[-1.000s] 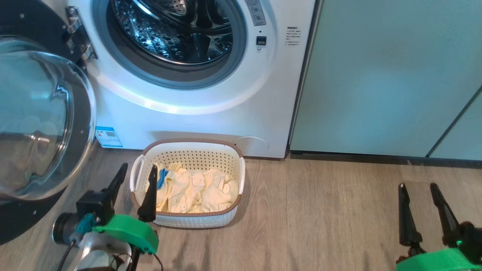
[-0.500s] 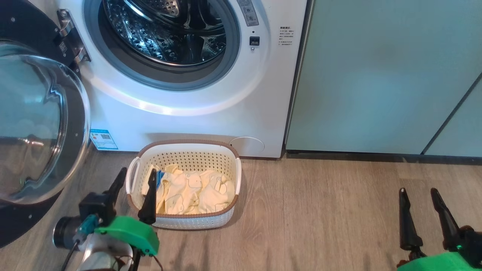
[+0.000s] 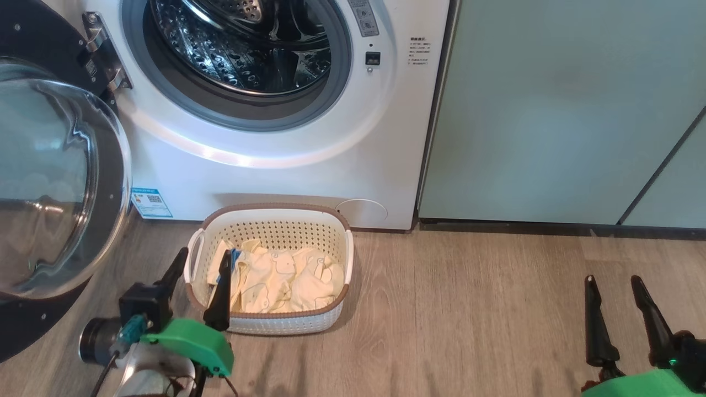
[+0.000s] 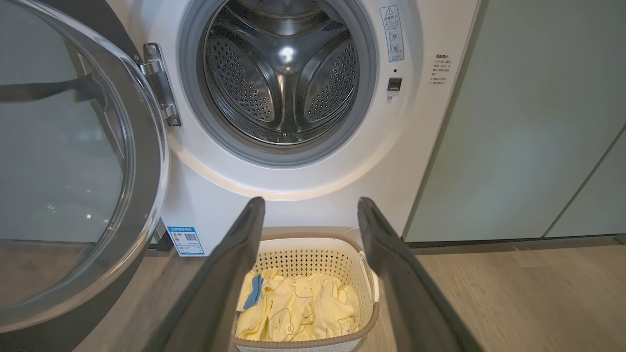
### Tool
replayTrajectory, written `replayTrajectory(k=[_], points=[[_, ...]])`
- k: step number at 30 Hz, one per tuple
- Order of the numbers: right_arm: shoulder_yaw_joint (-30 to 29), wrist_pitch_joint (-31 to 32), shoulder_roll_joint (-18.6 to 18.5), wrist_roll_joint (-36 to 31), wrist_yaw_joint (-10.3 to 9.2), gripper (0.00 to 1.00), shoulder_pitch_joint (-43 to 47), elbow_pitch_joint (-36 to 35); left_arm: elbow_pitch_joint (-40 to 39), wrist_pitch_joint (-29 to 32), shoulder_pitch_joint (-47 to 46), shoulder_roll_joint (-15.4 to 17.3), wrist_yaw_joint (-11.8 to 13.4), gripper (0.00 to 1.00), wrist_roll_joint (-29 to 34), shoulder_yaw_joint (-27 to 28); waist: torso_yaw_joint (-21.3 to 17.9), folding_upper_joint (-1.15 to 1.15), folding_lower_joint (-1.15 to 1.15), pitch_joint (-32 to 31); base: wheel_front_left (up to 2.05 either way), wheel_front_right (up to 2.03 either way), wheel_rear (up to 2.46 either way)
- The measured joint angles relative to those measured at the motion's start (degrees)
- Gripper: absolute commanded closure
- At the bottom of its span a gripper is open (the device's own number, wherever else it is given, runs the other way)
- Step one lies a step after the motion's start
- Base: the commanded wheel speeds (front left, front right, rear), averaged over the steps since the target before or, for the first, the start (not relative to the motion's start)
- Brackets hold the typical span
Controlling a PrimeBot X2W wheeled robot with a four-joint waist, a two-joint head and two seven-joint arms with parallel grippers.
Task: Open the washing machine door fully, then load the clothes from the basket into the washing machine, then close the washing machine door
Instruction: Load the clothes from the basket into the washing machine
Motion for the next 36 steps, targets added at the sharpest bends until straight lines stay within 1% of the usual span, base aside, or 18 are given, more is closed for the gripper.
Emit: replayTrajectory(k=[2,11,13,20,29,33,36], points=[[0.00,0.00,0.01,0.02,0.00,0.00,0.00,0.00,0.00,0.00,0.00,0.00,0.36,0.00,0.00,-0.07,-0.04,0.00,0.00,0.04,0.00,0.00,0.00],[-0.04,0.00,0.01,0.24,0.00,0.00,0.00,0.00,0.27,-0.36,-0.09,0.59,0.43,0.00,0.00,-0.31,-0.30,0.00,0.00,0.07,0.00,0.00,0.00],[-0.04,0.01,0.01,0.24,0.00,0.00,0.00,0.00,0.41,-0.53,-0.09,0.65,0.90,0.00,0.00,-0.36,-0.33,0.00,0.00,0.03,0.00,0.00,0.00],[-0.10,0.00,0.01,0.25,0.00,0.00,0.00,0.00,0.62,-0.58,-0.13,1.10,0.82,0.00,-0.01,-1.64,-0.33,0.00,0.00,0.07,0.37,-0.37,0.00],[-0.36,0.00,0.02,0.40,0.00,0.00,0.03,-0.01,0.60,-0.58,-0.12,1.42,0.94,0.00,-0.01,-1.81,-0.23,0.00,0.00,0.34,1.45,-1.45,0.00],[-0.34,0.00,0.03,0.41,0.00,0.00,0.03,0.00,0.54,-0.53,-0.15,1.48,1.93,0.00,0.00,-1.88,-0.17,0.00,0.00,0.54,1.95,-1.95,-0.01],[-0.34,0.00,0.03,0.41,0.00,0.00,0.00,0.00,0.49,-0.57,-0.31,1.53,1.99,0.00,0.00,-2.00,-0.13,0.00,0.01,0.71,1.48,-1.48,0.00]])
